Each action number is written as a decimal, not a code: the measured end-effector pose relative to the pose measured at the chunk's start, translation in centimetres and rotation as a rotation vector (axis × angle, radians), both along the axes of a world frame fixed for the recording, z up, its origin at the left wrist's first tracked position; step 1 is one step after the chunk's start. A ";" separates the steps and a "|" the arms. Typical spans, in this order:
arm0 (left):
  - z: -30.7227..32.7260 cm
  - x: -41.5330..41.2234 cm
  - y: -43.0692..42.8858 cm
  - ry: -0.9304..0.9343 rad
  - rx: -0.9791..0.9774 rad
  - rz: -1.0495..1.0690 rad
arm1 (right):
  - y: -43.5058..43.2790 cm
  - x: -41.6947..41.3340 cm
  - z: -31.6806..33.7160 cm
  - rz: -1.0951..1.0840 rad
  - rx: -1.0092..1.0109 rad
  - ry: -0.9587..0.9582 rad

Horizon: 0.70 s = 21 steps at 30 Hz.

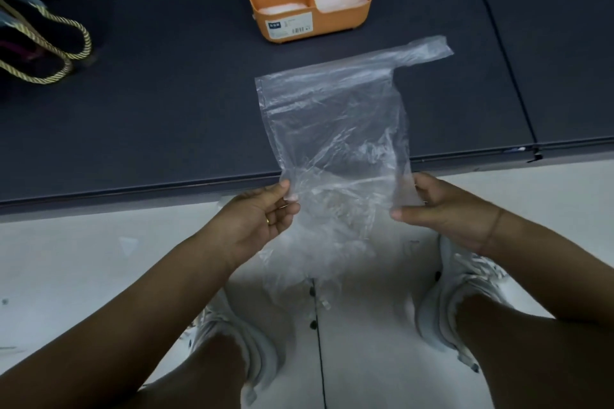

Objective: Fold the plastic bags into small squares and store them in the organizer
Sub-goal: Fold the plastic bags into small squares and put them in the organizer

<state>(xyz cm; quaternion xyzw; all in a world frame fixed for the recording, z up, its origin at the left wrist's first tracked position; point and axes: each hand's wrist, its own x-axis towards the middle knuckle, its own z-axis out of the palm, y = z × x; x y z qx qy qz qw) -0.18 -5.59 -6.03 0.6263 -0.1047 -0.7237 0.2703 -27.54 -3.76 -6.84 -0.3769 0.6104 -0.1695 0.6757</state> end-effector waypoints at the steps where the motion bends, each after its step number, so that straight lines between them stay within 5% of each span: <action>1: 0.1 0.0 0.0 0.011 -0.004 0.004 | 0.1 0.1 -0.2 -0.025 0.001 -0.014; 5: 0.6 0.0 0.0 0.031 -0.018 0.012 | 0.3 -0.1 0.2 -0.238 0.073 -0.199; 21: 0.5 2.1 0.6 -0.082 -0.117 0.119 | -0.3 -5.1 0.7 -0.587 -0.504 0.337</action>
